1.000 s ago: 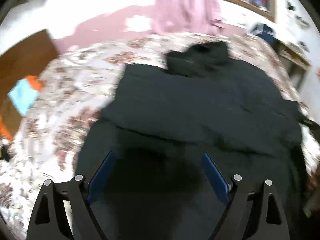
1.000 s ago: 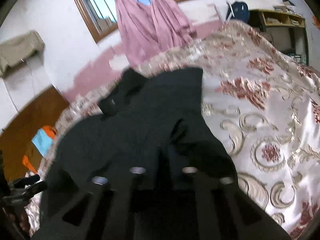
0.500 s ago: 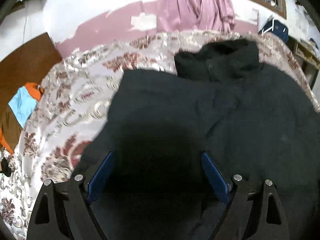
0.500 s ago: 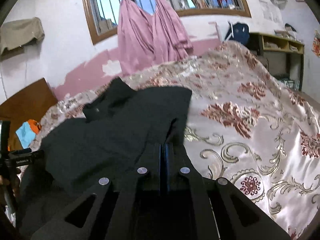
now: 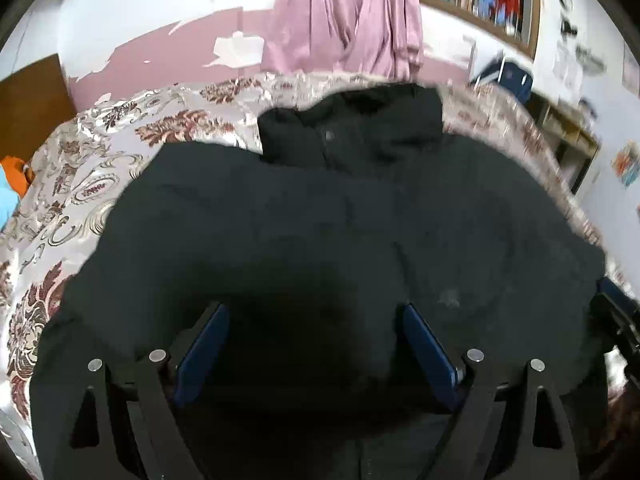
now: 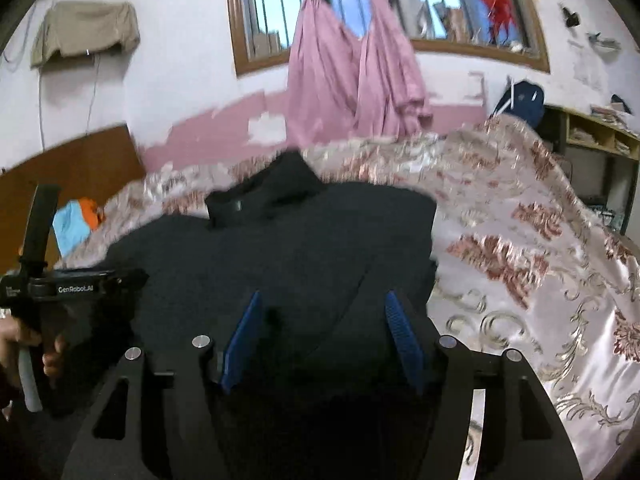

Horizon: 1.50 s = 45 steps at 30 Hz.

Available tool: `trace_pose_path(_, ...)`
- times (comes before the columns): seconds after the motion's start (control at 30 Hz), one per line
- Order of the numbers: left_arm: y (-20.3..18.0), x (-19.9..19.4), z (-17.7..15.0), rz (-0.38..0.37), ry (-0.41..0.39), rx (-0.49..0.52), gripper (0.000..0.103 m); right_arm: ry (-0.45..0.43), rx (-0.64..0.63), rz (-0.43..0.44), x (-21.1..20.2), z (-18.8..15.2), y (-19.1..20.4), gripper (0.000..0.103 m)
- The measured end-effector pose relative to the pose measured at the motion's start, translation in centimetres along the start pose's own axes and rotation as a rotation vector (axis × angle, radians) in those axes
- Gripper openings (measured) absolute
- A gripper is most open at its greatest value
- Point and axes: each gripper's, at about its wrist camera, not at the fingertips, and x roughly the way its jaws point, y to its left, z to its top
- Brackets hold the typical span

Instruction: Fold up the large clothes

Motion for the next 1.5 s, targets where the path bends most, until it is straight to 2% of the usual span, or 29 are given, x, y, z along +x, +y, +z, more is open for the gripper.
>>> trace_pose_path(0.1, -0.8, 1.7, -0.7, 0.034, 0.049, 0.031, 0.091, 0.064, 0.010, -0.004, 1.2, -0.5, -0.2, 0.059)
trace_pose_path(0.43, -2.3, 4.0, -0.9, 0.119, 0.090, 0.074, 0.095, 0.122, -0.112, -0.117, 2.6, -1.2, 1.3, 0.061)
trace_pose_path(0.53, -1.5, 3.0, -1.3, 0.086, 0.067, 0.035, 0.096, 0.120, -0.102, -0.117, 2.4, -0.9, 1.3, 0.065)
trace_pose_path(0.6, -0.8, 2.1, -1.5, 0.058, 0.090, -0.010, 0.096, 0.111, -0.075, -0.086, 2.0, -0.9, 1.0, 0.078)
trace_pose_path(0.7, 0.2, 0.1, -1.8, -0.019, 0.188, -0.144, 0.098, 0.134, -0.055, -0.087, 1.2, -0.9, 1.0, 0.081)
trace_pose_path(0.73, 0.6, -0.9, -2.2, -0.092, 0.251, -0.214, 0.099, 0.137, -0.049, -0.088, 0.6, -1.1, 1.1, 0.082)
trace_pose_path(0.8, 1.1, -2.3, -3.5, -0.205, 0.334, -0.313, 0.099, 0.133, -0.025, -0.068, -1.4, -1.8, 1.7, 0.092)
trace_pose_path(0.9, 1.5, -5.4, -5.7, -0.270, 0.358, -0.385, 0.099, 0.113, 0.005, -0.060, -4.7, -3.1, 3.1, 0.094)
trace_pose_path(1.0, 1.5, -9.9, -8.0, -0.265, 0.316, -0.373, 0.099, 0.073, 0.005, -0.043, -8.3, -4.3, 4.5, 0.095)
trace_pose_path(1.13, 2.2, -16.6, -11.1, -0.259, 0.277, -0.372, 0.099, 0.012, -0.006, -0.086, -14.8, -5.7, 6.5, 0.096)
trace_pose_path(1.3, 3.3, -22.4, -13.2, -0.169, 0.239, -0.325, 0.099, -0.034, 0.015, -0.109, -21.4, -6.4, 7.4, 0.098)
trace_pose_path(1.4, 3.8, -25.2, -14.7, -0.195, 0.235, -0.316, 0.100, -0.038, 0.030, -0.107, -24.5, -7.1, 8.0, 0.099)
trace_pose_path(1.5, 4.5, -26.8, -15.7, -0.211, 0.226, -0.299, 0.102, -0.018, 0.036, -0.103, -25.9, -7.6, 8.5, 0.099)
